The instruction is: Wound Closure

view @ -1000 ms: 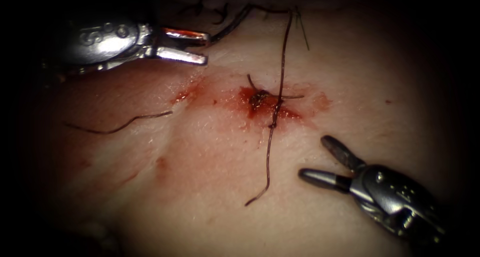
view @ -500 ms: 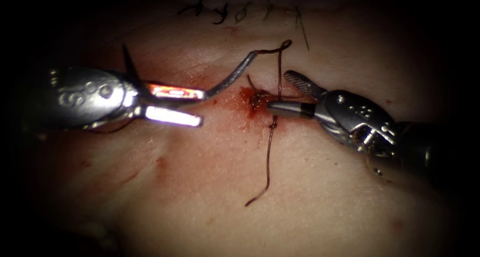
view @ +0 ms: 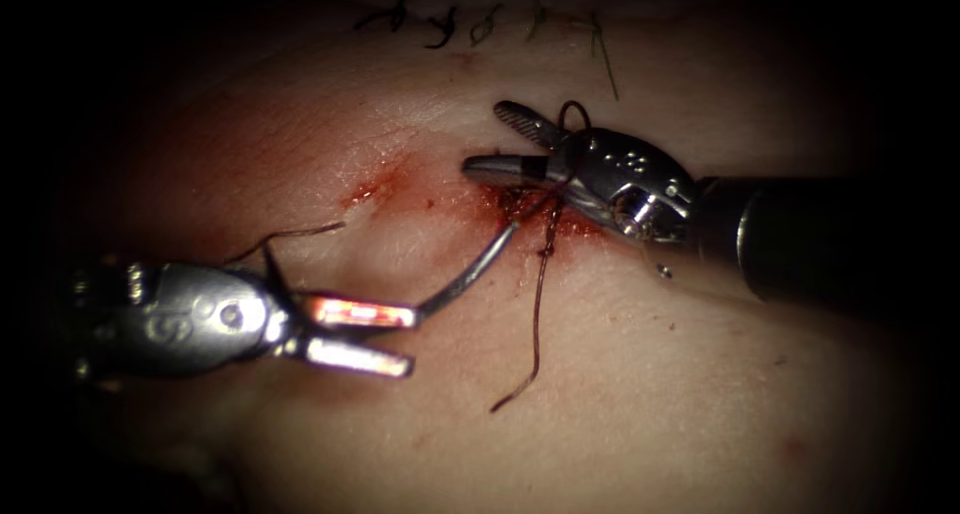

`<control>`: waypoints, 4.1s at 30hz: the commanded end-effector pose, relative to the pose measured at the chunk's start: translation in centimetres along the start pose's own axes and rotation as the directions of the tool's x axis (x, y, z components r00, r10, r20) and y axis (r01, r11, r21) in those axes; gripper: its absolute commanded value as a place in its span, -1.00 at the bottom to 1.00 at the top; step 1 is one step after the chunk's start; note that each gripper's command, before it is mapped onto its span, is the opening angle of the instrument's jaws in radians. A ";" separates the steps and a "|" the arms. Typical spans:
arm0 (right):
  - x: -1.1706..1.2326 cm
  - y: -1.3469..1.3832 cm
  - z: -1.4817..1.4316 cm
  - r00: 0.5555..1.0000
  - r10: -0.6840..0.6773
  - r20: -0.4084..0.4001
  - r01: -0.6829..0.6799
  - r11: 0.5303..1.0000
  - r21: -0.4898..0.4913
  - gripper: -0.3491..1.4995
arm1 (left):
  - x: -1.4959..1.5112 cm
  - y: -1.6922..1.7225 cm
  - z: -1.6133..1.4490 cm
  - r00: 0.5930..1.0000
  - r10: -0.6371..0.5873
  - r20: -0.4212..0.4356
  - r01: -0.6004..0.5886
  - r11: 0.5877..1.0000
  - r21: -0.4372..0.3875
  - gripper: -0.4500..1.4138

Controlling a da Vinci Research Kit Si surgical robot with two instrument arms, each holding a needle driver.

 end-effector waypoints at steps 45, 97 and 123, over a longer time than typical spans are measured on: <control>0.18 -0.52 -0.10 0.952 -0.304 -0.015 0.228 0.679 0.697 0.20 | -1.62 -0.73 -0.02 0.992 -0.071 0.109 0.079 0.994 -0.073 -1.00; -0.71 -0.81 0.28 0.524 -0.803 0.284 0.120 0.400 0.909 -0.29 | -1.59 -0.21 -0.02 0.994 -0.033 0.106 0.048 0.988 -0.145 -1.00; -0.31 -0.57 0.12 0.626 -0.700 0.343 0.241 0.593 0.768 -1.00 | -1.60 -0.21 -0.07 0.995 -0.031 0.099 0.044 0.990 -0.132 -1.00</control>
